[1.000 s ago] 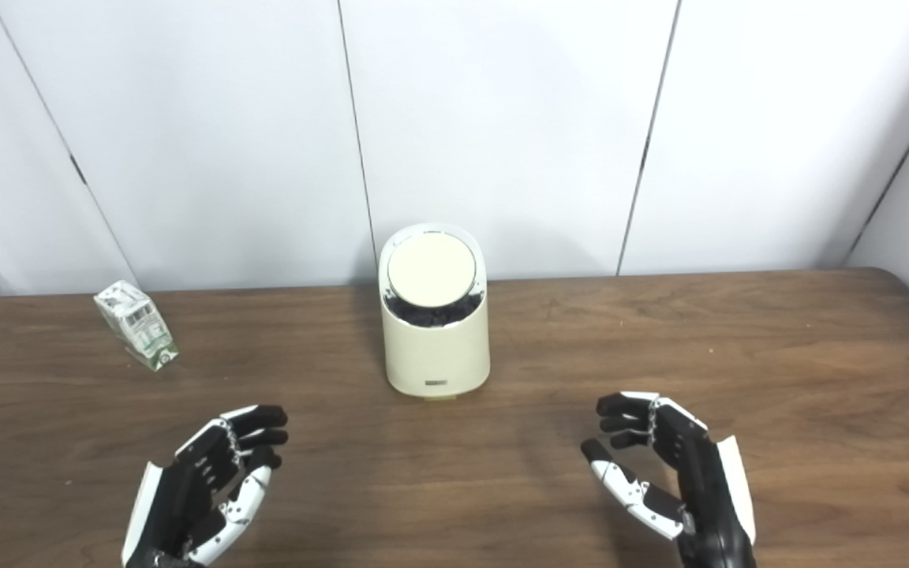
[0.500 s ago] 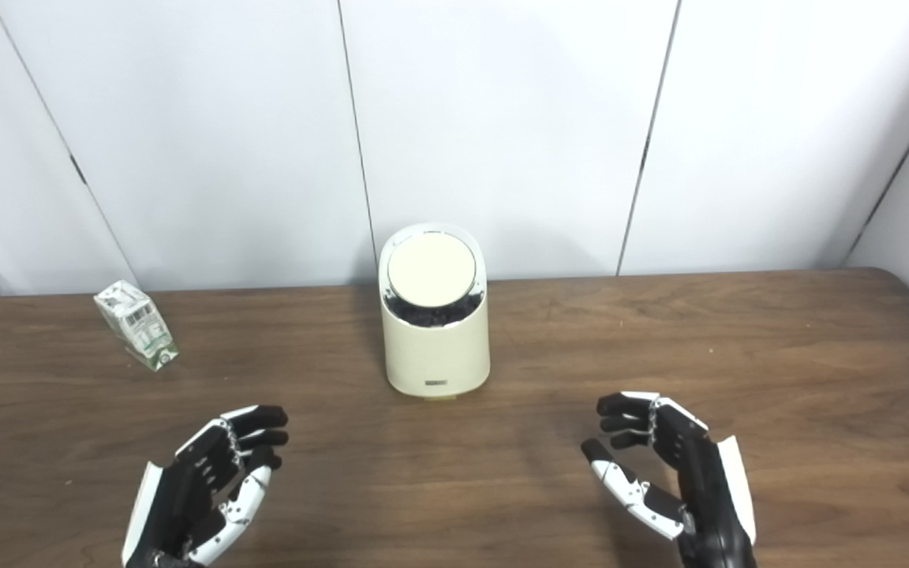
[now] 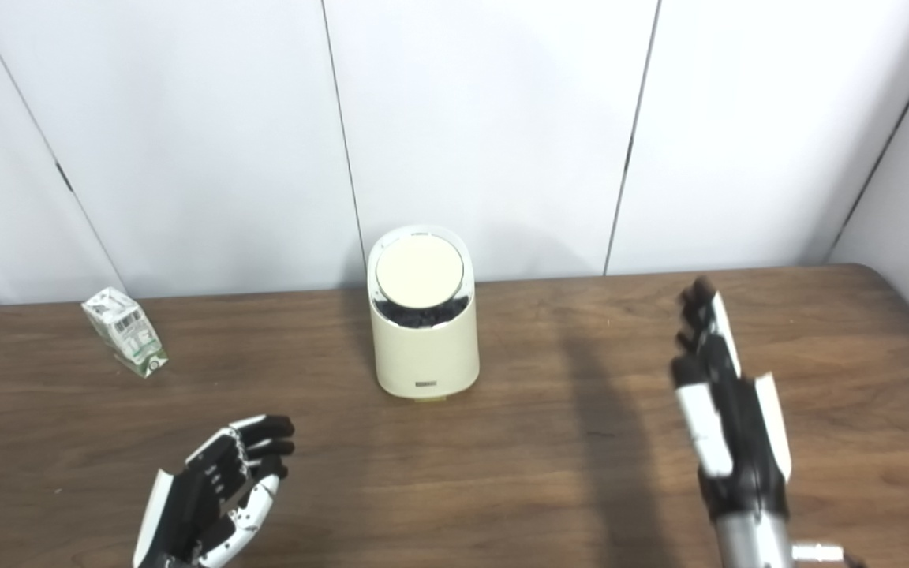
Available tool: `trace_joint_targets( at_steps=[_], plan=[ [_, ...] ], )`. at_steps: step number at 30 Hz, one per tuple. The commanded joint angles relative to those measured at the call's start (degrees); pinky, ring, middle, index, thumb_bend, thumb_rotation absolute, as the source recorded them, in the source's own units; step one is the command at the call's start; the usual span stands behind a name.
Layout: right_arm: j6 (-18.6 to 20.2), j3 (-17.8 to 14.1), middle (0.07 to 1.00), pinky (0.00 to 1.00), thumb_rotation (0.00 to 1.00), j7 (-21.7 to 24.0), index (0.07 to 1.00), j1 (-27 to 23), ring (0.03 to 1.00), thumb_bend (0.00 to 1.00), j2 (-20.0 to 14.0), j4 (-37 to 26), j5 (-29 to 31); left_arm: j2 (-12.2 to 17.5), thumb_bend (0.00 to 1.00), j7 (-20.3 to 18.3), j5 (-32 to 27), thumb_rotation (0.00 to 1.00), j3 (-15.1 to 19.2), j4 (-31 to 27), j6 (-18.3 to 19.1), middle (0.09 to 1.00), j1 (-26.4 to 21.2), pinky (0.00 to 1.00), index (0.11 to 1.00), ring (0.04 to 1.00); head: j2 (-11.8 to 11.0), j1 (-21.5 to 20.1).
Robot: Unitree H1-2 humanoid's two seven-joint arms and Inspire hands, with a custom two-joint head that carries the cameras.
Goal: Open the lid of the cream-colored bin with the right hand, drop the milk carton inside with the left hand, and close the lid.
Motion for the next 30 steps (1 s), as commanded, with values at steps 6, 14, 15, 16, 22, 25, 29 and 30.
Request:
trace_joint_targets(
  at_steps=[6, 14, 15, 16, 22, 25, 29, 30],
  plan=[
    [5.28, 4.62, 0.991, 0.97, 1.0, 1.33, 0.998, -16.78, 0.992, 0.72, -4.06, 3.17, -9.65, 0.5, 0.18, 0.74, 1.09, 0.16, -0.49, 0.88, -4.32, 0.723, -1.59, 0.6, 0.715, 0.69, -1.0, 0.11],
    [12.6, 13.28, 1.0, 0.89, 0.83, 6.48, 1.0, -29.37, 0.99, 0.82, -6.31, 10.94, -19.83, -0.29, 0.18, 1.23, 0.79, 0.13, -1.16, 2.24, -4.71, 0.73, -1.9, 0.61, 0.72, 0.701, -1.69, 0.27],
    [12.91, 14.03, 1.0, 0.9, 0.81, 6.56, 1.0, -30.16, 0.995, 0.84, -6.11, 12.29, -20.59, -0.33, 0.18, 1.32, 0.88, 0.12, -1.21, 2.35, -4.81, 0.731, -1.91, 0.61, 0.721, 0.701, -1.69, 0.27],
    [13.07, 14.48, 1.0, 0.89, 0.78, 6.58, 0.999, -30.6, 0.99, 0.86, -6.03, 13.12, -21.1, -0.38, 0.18, 1.41, 1.0, 0.12, -1.28, 2.44, -4.89, 0.731, -1.92, 0.61, 0.722, 0.702, -1.67, 0.17],
    [12.38, 17.93, 1.0, 0.86, 0.74, 5.75, 0.997, -33.33, 0.967, 0.84, -6.21, 19.39, -26.3, -1.01, 0.18, 1.86, 1.4, 0.11, -1.7, 2.21, -4.32, 0.728, -1.7, 0.62, 0.723, 0.703, -1.79, 0.11],
    [10.76, 18.72, 1.0, 0.9, 0.73, 4.98, 1.0, -34.7, 0.991, 0.83, -5.79, 23.13, -27.06, -1.14, 0.18, 2.06, 1.86, 0.11, -2.23, 1.9, -4.2, 0.73, -1.45, 0.62, 0.726, 0.704, -1.75, 0.55],
    [10.78, 19.82, 1.0, 0.9, 0.72, 4.09, 1.0, -36.48, 1.0, 0.82, -5.06, 27.43, -28.81, -1.55, 0.19, 2.27, 1.78, 0.15, -2.77, 1.41, -4.06, 0.734, -1.07, 0.63, 0.727, 0.709, -1.51, 0.81],
    [10.63, 20.01, 1.0, 0.91, 0.71, 3.67, 0.998, -36.78, 1.0, 0.82, -4.86, 28.61, -29.11, -1.63, 0.19, 2.4, 1.88, 0.15, -2.84, 1.44, -4.24, 0.734, -1.05, 0.63, 0.727, 0.708, -1.49, 0.84]
  ],
)
